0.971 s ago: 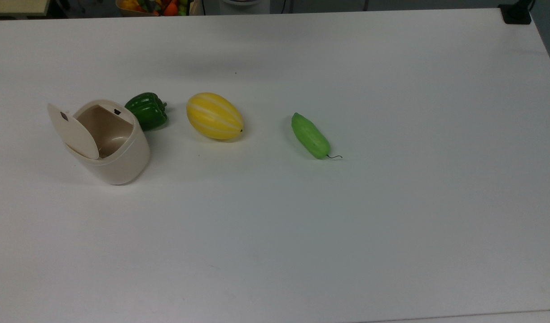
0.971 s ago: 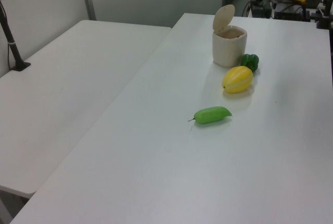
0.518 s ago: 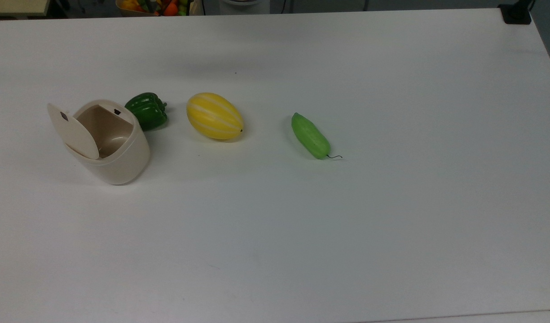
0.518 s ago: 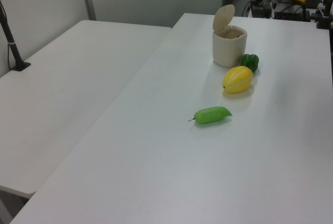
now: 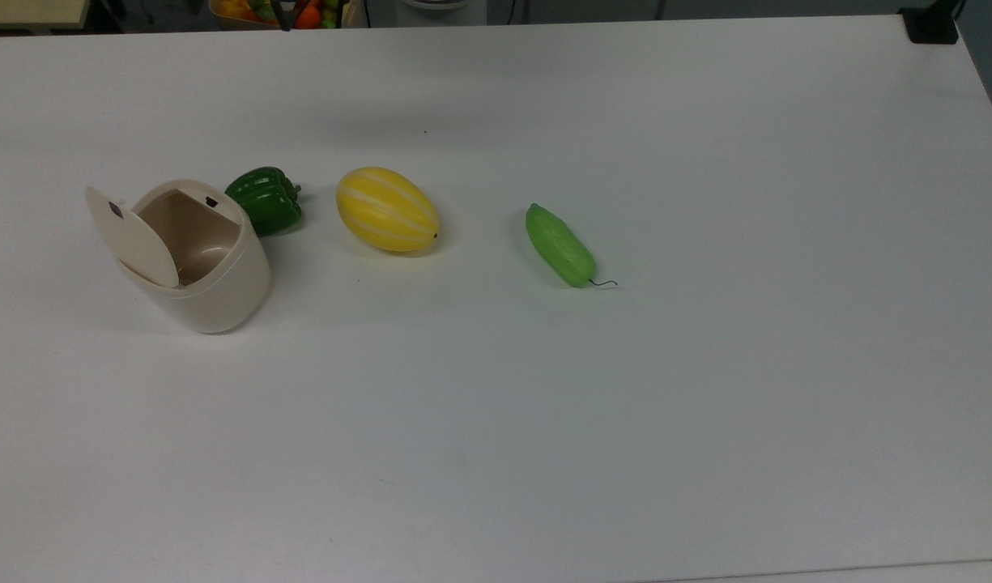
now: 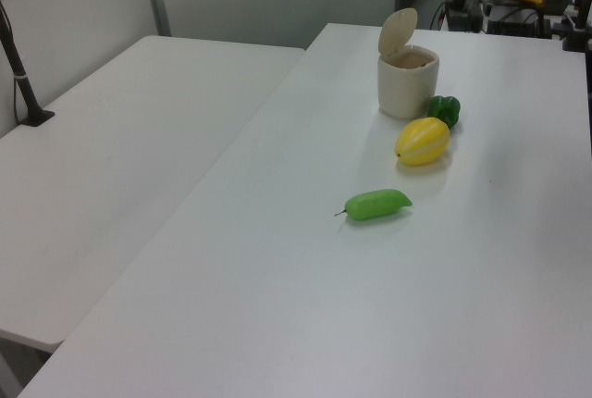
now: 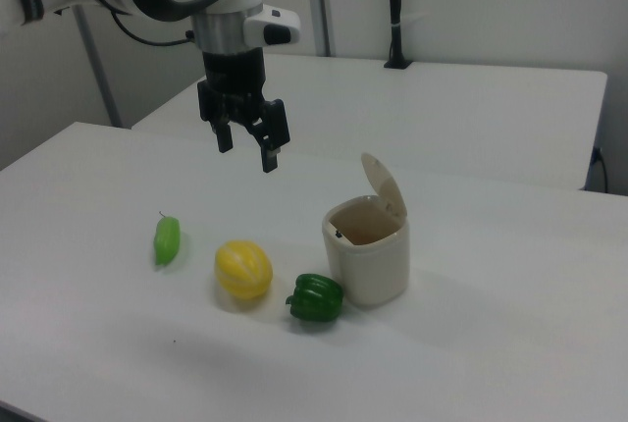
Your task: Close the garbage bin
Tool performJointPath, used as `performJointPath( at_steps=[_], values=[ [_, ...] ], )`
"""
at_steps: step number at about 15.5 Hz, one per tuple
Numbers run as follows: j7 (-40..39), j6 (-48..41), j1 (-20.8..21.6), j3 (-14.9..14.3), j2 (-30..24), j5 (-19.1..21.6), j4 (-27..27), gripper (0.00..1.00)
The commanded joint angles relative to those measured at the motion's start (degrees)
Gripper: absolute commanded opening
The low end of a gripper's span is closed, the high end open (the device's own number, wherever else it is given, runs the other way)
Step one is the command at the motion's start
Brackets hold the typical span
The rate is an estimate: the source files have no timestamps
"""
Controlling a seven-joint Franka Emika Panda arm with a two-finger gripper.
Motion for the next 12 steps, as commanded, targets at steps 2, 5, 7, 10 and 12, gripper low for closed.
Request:
performJointPath(
  at_steps=[2, 5, 7, 10, 12],
  values=[
    [-0.66, 5.61, -0.06, -0.35, 0.16, 4.62, -0.71, 0.62],
    [1.26, 8.17, 0.11, -0.35, 1.39, 5.76, -0.45, 0.2],
    [7.66, 13.16, 0.64, -0.35, 2.35, 5.68, -0.45, 0.03],
    [17.77, 20.73, 0.82, -0.26, 3.58, 4.8, -0.45, 0.0],
    [23.49, 24.77, 0.47, -0.35, 3.76, 3.57, -0.45, 0.0]
  ],
)
